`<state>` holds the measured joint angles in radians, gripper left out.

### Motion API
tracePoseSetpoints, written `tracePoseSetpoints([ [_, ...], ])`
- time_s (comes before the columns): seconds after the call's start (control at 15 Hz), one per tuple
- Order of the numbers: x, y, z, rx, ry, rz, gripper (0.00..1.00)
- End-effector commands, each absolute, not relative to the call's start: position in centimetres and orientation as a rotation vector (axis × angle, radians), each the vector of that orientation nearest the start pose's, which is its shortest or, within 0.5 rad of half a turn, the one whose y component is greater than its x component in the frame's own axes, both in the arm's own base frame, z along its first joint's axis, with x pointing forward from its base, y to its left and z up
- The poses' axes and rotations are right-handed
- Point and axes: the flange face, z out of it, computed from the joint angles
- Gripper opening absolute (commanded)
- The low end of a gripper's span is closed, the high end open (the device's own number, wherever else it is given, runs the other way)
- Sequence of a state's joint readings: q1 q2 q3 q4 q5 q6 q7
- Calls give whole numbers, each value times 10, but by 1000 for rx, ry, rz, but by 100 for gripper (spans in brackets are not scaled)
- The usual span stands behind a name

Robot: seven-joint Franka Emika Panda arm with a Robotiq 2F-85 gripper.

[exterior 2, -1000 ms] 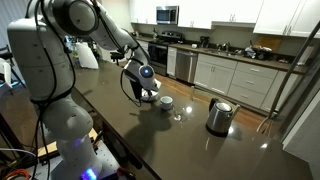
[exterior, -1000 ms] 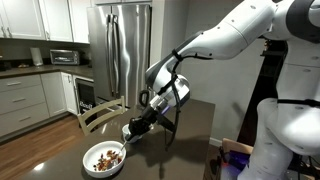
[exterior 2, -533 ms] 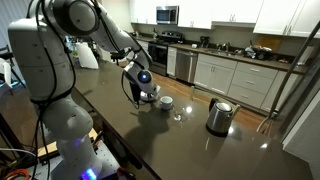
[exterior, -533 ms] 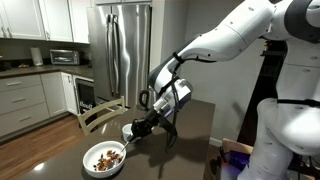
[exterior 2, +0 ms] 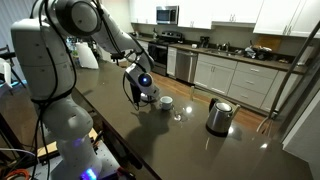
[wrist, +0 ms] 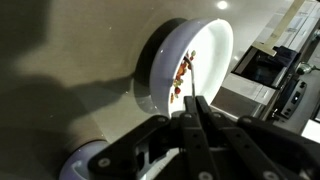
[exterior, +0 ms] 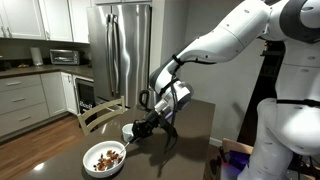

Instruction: Use the spoon and put the objects in the bowl into the cup

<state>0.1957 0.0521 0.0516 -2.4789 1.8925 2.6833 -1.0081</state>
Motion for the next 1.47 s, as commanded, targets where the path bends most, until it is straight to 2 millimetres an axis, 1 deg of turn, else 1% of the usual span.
tracePoseSetpoints([
  [0.0,446,78,251,-2280,574,-504,36],
  [0.13,445,77,250,-2293,576,-500,49],
  [0.2,438,83,249,-2308,573,-497,55],
  [0.33,435,85,251,-2334,563,-490,68],
  [0.6,437,84,267,-2462,455,-459,94],
  [0.67,438,84,271,-2497,418,-443,98],
  [0.8,436,89,273,-2569,344,-392,100],
  [0.93,436,89,274,-2618,256,-321,100],
  [1.0,436,87,272,-2642,220,-271,100],
  [1.13,442,77,281,-2675,160,-185,100],
  [1.27,451,63,301,-2708,108,-106,100],
  [1.33,457,55,316,-2728,91,-70,100],
  [1.4,464,45,335,-2755,82,-37,100],
])
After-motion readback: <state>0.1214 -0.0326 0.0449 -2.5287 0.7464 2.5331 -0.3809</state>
